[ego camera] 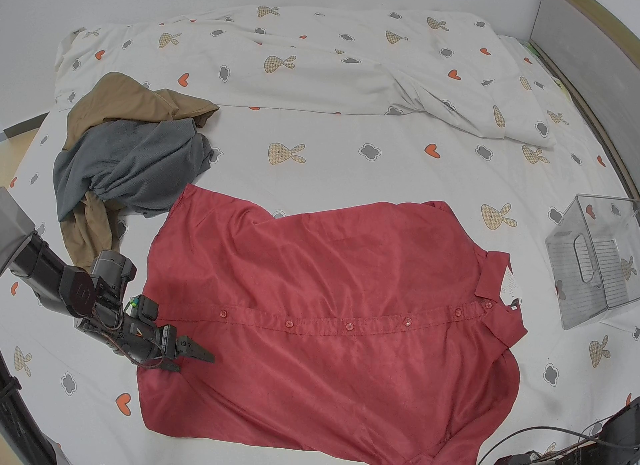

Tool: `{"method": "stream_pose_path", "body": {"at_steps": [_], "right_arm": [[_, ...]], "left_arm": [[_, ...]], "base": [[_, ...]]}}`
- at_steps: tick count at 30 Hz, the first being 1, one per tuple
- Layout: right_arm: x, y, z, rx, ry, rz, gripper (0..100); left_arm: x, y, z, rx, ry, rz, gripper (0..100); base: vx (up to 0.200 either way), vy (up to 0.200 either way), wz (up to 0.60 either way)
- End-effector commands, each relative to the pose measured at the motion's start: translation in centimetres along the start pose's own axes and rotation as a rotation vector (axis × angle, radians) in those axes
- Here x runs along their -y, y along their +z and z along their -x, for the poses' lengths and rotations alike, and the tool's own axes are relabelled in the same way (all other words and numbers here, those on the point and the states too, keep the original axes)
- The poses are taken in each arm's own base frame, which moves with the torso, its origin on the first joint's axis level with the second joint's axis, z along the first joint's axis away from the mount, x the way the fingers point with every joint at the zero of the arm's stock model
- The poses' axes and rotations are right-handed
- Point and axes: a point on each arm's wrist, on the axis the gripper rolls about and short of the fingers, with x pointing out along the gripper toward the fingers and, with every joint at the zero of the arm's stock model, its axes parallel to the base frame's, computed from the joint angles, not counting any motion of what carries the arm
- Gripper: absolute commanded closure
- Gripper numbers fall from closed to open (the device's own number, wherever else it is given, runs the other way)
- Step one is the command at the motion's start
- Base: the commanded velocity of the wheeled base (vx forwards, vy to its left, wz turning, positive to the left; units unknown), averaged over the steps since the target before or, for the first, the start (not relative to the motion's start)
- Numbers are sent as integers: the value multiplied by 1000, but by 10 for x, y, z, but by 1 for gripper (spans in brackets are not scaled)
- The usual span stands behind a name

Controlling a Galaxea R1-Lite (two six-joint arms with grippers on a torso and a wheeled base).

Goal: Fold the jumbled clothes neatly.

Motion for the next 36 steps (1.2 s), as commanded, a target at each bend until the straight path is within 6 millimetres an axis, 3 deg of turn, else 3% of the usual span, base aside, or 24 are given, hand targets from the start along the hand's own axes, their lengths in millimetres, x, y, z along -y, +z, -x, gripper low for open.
{"method": "stream_pose_path", "body": {"at_steps": [1,3,5,9,10,11,12,14,16,17,18,19,21,22,23,24,26,27,29,32,36], "right_arm": [[7,10,18,137,25,-73,0],[7,10,18,139,26,-75,0],[18,33,47,298,80,-158,0],[29,51,57,362,60,-193,0],[41,70,71,432,45,-247,0],[43,73,73,442,43,-255,0],[55,90,83,501,18,-319,0],[73,106,91,549,-17,-398,0],[108,136,82,528,-107,-520,0],[111,137,80,524,-114,-529,0],[139,158,68,515,-163,-601,0],[148,165,66,526,-170,-617,0],[181,185,57,578,-153,-651,0],[181,185,57,578,-153,-651,0],[211,201,45,632,-97,-634,0],[224,208,39,653,-74,-612,0],[239,215,31,671,-57,-586,0],[256,225,16,681,-40,-549,0],[272,236,2,682,-46,-524,0],[299,251,-10,711,-64,-520,0],[322,262,-6,788,2,-495,0]], "left_arm": [[-1,0,-1,-6,0,3,0],[-1,0,-1,-6,0,3,0],[-1,-1,-1,-6,0,3,0],[-1,-1,-1,-6,0,3,0],[0,-1,-1,-5,-1,1,0],[0,-1,0,-4,-1,0,0],[1,-1,0,0,-1,-2,0],[2,-1,2,6,-4,-4,0],[5,0,12,48,-11,-17,0],[6,-1,12,51,-13,-19,0],[10,-3,22,110,-34,-49,0],[11,-5,24,131,-41,-60,0],[17,-7,35,217,-78,-110,0],[17,-7,35,217,-78,-110,0],[22,-6,48,308,-123,-153,0],[23,-4,54,351,-145,-166,0],[22,0,62,396,-173,-176,0],[21,5,73,454,-227,-189,0],[17,9,85,500,-298,-208,0],[15,10,99,528,-403,-257,0],[18,8,110,539,-476,-305,0]], "base": [[0,0,0],[0,0,0],[0,0,0],[0,0,0],[0,0,0],[0,0,0],[0,0,0],[0,0,0],[0,0,0],[0,0,0],[0,0,0],[0,0,0],[0,0,0],[0,0,0],[0,0,0],[0,0,0],[0,0,0],[0,0,0],[0,0,0],[0,0,0],[0,0,0]]}}
